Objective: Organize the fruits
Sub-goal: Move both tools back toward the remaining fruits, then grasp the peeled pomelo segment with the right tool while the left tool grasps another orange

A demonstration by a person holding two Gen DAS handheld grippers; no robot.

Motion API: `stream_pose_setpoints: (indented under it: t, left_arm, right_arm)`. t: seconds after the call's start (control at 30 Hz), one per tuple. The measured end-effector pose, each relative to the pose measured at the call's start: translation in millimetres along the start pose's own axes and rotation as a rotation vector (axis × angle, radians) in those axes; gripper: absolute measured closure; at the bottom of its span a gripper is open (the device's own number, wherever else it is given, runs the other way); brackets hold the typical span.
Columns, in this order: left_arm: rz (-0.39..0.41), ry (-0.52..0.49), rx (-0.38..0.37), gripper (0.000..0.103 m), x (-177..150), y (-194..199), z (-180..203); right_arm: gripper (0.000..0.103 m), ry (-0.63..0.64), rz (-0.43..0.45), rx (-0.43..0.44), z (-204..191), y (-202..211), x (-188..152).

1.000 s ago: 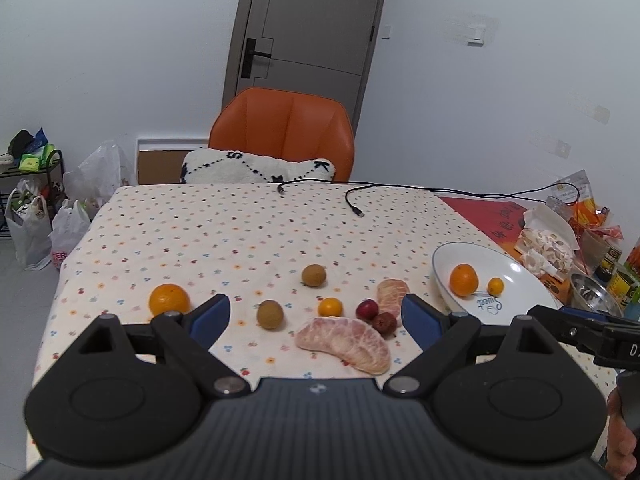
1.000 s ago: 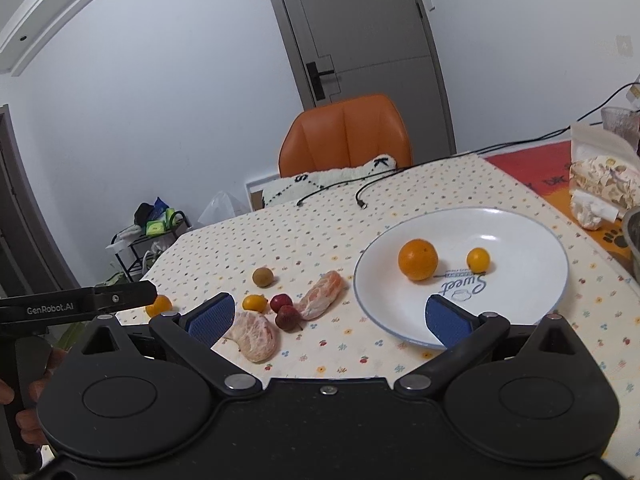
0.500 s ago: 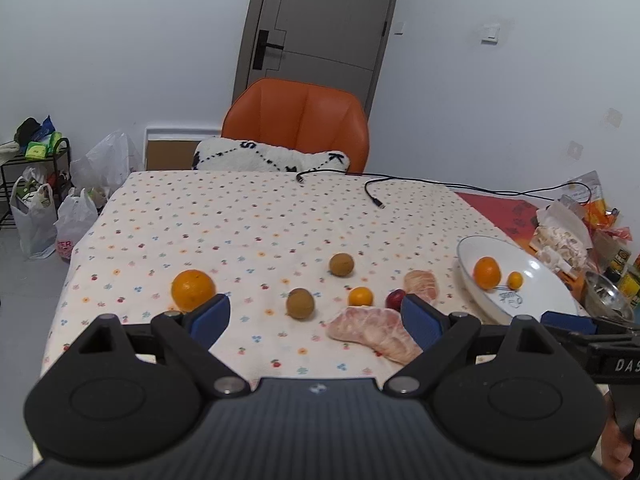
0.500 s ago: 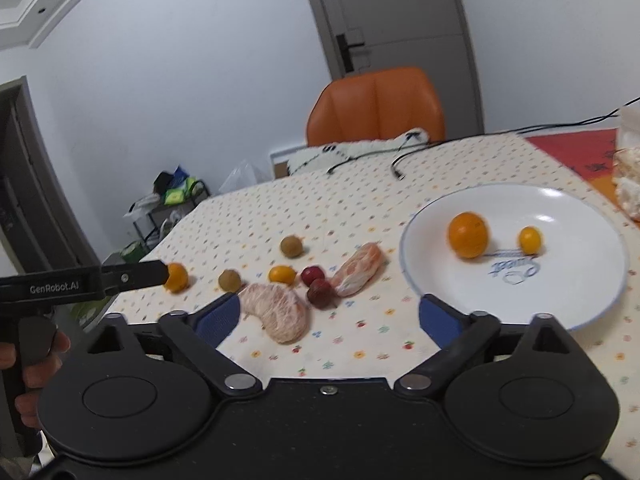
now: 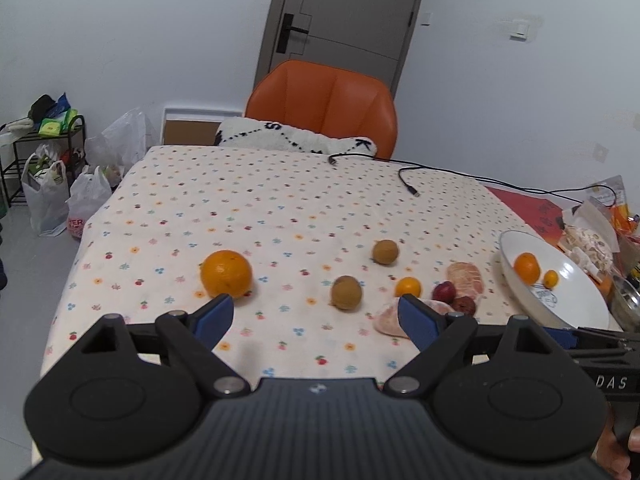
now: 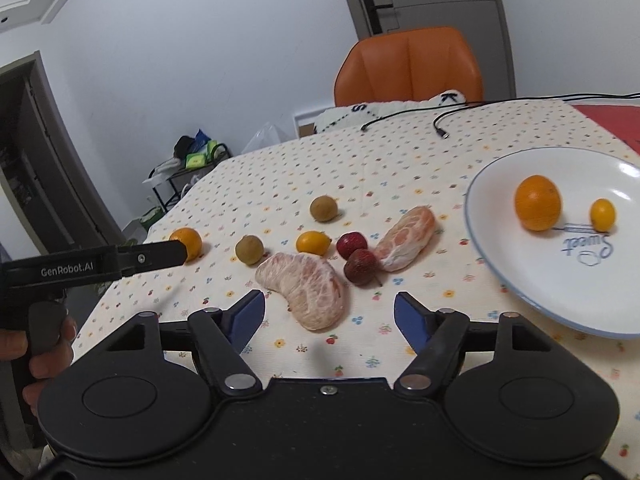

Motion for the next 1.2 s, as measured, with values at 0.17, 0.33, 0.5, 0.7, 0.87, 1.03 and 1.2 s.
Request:
stream_pose_setpoints:
  t: [0.17,0.33,0.5,0.7,0.87,1.03,1.2]
  left_arm:
    - [-0.004,0.022,0.014,0.015,3.0,-6.1,-13.8]
    - [-0.010,0.038,0.027,0.015,5.6,-12.9,-27.3]
    - [-0.009,0.052,0.038,0.018,11.1,-20.9,-38.8]
    - [-0.010,0.075,0.052,0.024,17.6,-31.9,-50.6]
    - [-0.010,0.077,0.054,0.030,22.8,-39.3,-55.2]
    - [-0.021,0.084,0.043,0.039,23.3,-47.4,-57.5]
    - [-0.017,0.073,0.037,0.056,22.3,-51.0,-57.5]
  right_arm:
    - [0.038,0.000,-0.024,0.002,-2.8,-14.4,3.2]
    - [0.052,0.004,-0.046,0.011,-7.5,-28.6,5.8]
    - [0.060,0.018,-0.072,0.046,-17.4,-30.5,6.4]
    - [0.065,0.016,-0.089,0.068,-21.9,-34.9,8.5]
    - [0.063,0.041,-0.078,0.023,-25.0,-42.4,14.9]
    - [0.061,0.077,-0.072,-0.012,-29.8,-49.6,20.8]
    - [0.052,0.113,-0.068,-0.023,-35.2,-55.0,23.4]
Point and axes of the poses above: each gripper's, at about its wrist camera, not at the fingertips, and y roughly against the way its jaws point, z to its right, x to its top, the point moved 8 cm from there along -y, roughly the way its jaws point, and after that the axes turned 14 degrees about -z, right-handed, at the moved point
